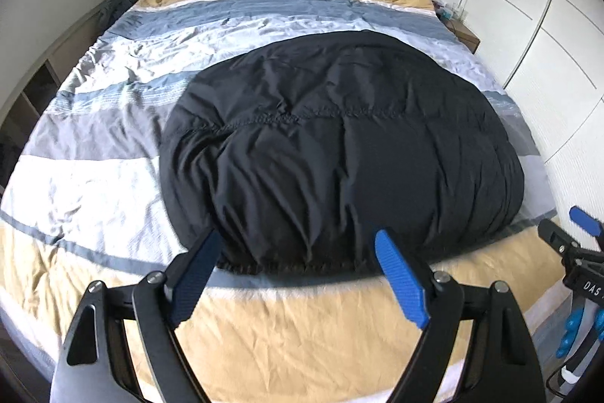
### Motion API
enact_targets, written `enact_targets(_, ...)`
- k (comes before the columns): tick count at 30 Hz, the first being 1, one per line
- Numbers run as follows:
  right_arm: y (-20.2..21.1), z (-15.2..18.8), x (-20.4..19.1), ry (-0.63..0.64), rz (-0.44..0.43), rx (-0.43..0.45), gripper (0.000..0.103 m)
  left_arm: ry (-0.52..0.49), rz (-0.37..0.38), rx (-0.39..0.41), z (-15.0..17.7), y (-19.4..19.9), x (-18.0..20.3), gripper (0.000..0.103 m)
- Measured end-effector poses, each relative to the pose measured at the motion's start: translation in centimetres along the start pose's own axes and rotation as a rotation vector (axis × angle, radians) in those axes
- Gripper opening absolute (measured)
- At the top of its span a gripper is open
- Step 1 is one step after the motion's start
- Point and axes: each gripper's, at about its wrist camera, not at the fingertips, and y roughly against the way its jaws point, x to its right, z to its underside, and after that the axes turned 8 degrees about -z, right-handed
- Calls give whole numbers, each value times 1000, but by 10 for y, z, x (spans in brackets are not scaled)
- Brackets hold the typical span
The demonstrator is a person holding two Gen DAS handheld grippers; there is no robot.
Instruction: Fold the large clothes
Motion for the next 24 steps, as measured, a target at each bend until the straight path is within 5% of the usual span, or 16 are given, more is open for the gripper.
enact_targets(12, 47, 0, -18, 84, 41, 18, 103, 24, -92, 72, 4, 63, -13, 84)
enact_targets(24, 63, 2, -15, 78, 17, 18, 103, -5, -94, 38, 15, 70, -2, 84)
